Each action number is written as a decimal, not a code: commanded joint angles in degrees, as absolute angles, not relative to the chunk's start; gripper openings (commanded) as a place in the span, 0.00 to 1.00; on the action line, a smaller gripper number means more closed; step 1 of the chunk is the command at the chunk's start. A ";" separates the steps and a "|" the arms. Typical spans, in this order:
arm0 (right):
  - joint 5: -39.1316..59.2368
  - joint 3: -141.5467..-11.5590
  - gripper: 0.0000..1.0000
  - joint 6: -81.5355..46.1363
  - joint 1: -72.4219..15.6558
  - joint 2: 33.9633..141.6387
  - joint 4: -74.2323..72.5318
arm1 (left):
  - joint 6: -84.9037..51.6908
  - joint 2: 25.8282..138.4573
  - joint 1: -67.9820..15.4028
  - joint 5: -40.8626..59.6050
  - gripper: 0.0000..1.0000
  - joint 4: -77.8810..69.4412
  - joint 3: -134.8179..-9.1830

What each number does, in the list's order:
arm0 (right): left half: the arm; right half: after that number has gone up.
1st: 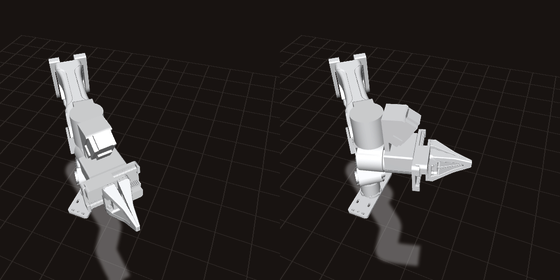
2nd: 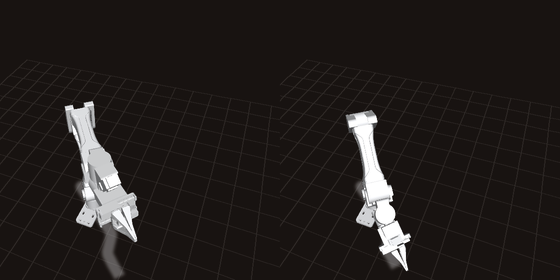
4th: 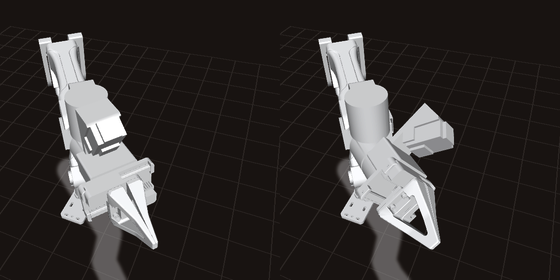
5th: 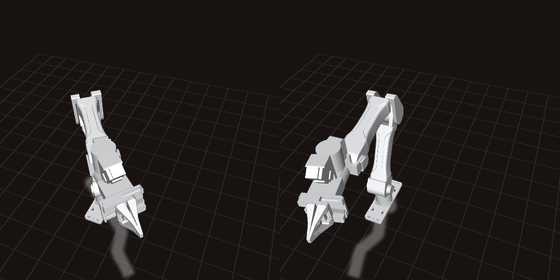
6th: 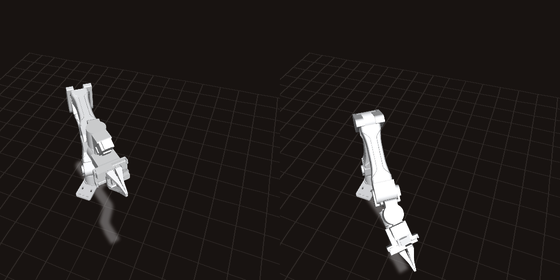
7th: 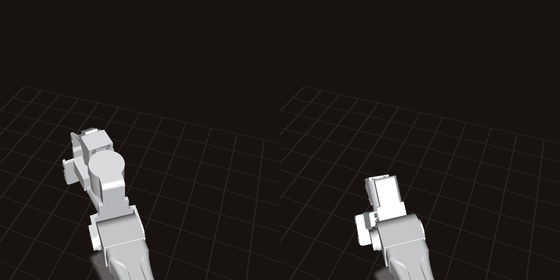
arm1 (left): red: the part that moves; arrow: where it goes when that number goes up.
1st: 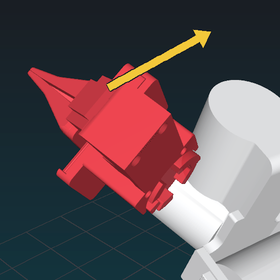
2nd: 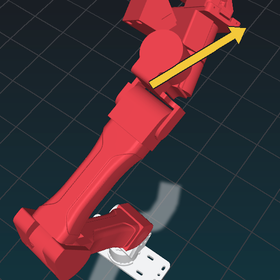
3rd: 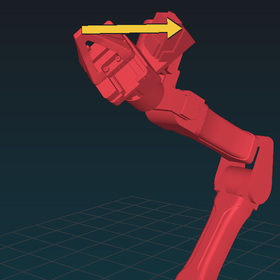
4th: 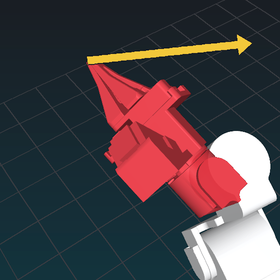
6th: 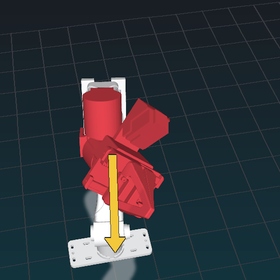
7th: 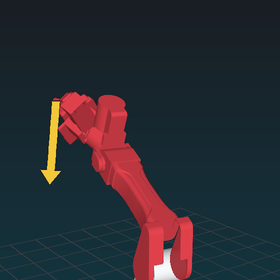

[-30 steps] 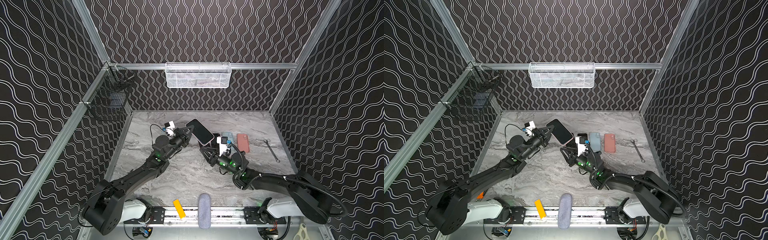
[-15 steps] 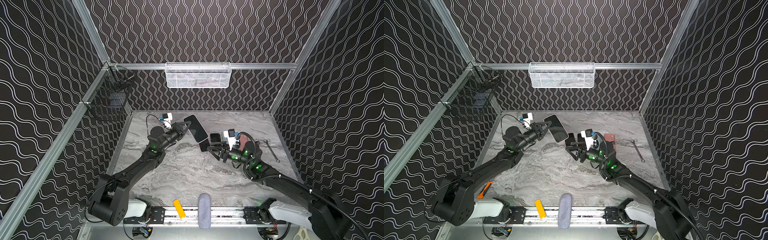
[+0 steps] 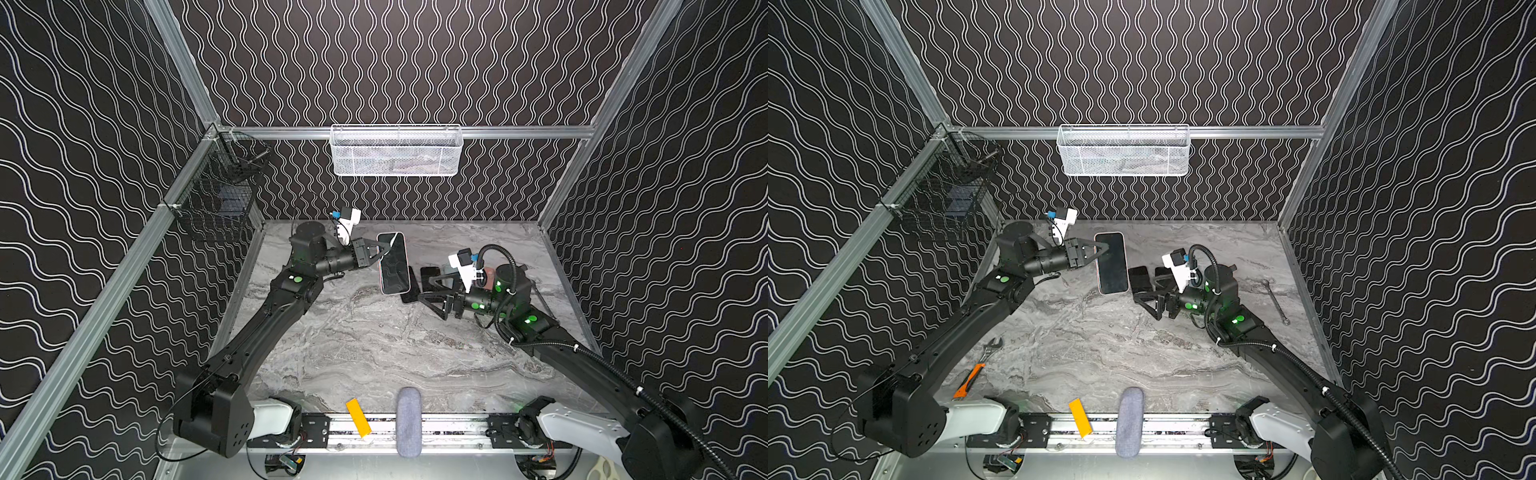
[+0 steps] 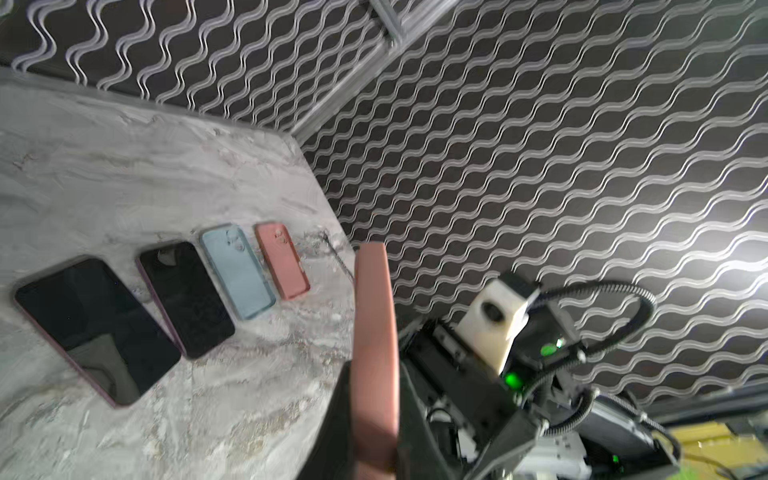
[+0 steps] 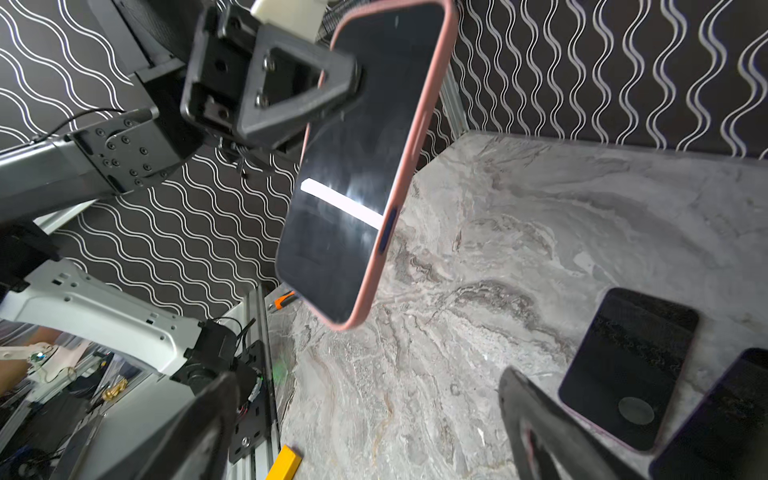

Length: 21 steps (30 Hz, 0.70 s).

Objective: Take the phone out of the phone case

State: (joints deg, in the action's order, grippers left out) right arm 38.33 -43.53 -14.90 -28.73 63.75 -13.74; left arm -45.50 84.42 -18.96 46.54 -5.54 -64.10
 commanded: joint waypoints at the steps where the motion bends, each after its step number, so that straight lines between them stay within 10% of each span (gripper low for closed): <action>1: 39.40 -45.16 0.98 -8.37 -28.56 62.96 -10.86 | -36.29 84.38 -18.76 51.79 0.00 3.74 -67.92; 10: 28.76 -47.46 0.99 -3.32 -28.56 60.15 -5.02 | -21.72 84.23 -18.80 55.26 0.00 19.84 -75.70; 21: 47.44 -54.52 0.90 7.47 -28.56 64.78 8.28 | -18.51 81.57 -18.78 57.13 0.00 19.66 -71.91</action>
State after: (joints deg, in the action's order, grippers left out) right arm 40.53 -52.27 1.74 -28.49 63.11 0.69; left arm -20.49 82.35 -18.85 54.87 21.21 -72.49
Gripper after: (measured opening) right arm 0.905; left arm 0.117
